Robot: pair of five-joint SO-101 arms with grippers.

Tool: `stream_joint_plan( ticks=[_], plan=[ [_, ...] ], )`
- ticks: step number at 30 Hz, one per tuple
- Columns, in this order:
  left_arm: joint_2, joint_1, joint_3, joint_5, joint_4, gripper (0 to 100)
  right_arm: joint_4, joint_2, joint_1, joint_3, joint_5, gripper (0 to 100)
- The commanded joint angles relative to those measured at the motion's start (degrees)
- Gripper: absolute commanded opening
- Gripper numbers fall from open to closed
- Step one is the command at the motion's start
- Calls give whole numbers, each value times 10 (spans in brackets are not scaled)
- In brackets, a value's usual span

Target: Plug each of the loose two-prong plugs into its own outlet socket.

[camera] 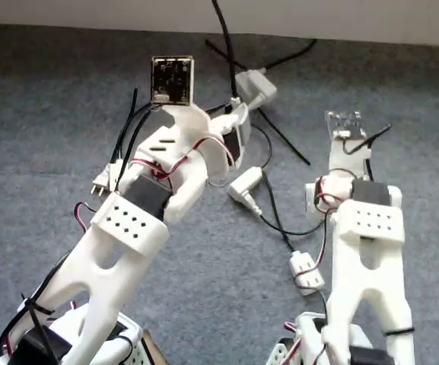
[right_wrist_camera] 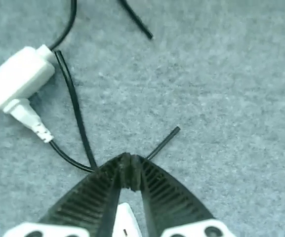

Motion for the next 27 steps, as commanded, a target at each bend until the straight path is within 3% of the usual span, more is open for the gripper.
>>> stream_joint_plan(
  ticks=[1,4,7,18,27],
  plan=[
    [-24,24,10,-25,-92,6,-32,-160,-35,66,-71,7],
    [-10,54,10,-60,-122,7,-102,-248,-40,170,-143,7],
    [11,73,8,-32,-122,7,-154,-310,-46,258,-166,7],
    [74,123,8,85,-123,8,-143,-469,-129,291,-193,7],
    [34,144,17,96,-117,8,-156,-639,-140,372,-201,6]
  ],
)
